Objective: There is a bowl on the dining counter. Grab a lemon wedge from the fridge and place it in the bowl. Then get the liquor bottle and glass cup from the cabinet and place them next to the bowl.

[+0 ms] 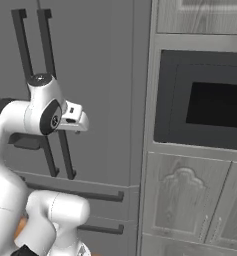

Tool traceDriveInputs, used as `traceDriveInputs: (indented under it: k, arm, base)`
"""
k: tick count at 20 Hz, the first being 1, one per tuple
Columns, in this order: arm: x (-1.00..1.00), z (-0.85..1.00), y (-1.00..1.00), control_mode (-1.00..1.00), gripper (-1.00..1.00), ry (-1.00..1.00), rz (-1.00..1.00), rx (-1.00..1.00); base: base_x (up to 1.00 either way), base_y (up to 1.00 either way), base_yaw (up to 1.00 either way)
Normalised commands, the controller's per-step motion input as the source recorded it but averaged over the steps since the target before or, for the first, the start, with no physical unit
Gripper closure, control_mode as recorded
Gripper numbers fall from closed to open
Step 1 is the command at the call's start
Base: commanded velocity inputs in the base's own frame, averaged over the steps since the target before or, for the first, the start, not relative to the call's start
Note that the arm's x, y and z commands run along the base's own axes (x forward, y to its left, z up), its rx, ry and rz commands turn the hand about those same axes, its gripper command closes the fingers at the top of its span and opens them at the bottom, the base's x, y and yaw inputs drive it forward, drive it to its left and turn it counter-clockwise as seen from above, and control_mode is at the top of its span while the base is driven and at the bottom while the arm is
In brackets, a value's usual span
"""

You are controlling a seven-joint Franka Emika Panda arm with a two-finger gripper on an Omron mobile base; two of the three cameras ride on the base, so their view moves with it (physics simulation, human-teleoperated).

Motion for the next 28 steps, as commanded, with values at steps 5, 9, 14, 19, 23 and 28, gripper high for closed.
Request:
traceDriveInputs:
  k: [5,9,14,19,23,28]
  arm:
    - [0.0,0.0,0.0,1.0,-1.0,0.0,0.0,0.0]
    - [0.0,0.0,0.0,1.0,-1.0,0.0,0.0,0.0]
    - [0.0,0.0,0.0,1.0,-1.0,0.0,0.0,0.0]
    - [0.0,0.0,0.0,1.0,-1.0,0.0,0.0,0.0]
    - [-0.15,0.0,-0.14,-1.0,-1.0,0.0,0.0,0.02]
    - [0.0,0.11,-0.77,-1.0,-1.0,-0.02,0.04,0.08]
  base:
    - [-0.49,0.49,0.0]
    - [-0.11,0.75,0.0]
    - [0.0,0.52,0.0]
    - [-0.22,0.04,0.0]
    - [-0.09,-0.01,0.0]
    - [0.0,0.0,0.0]
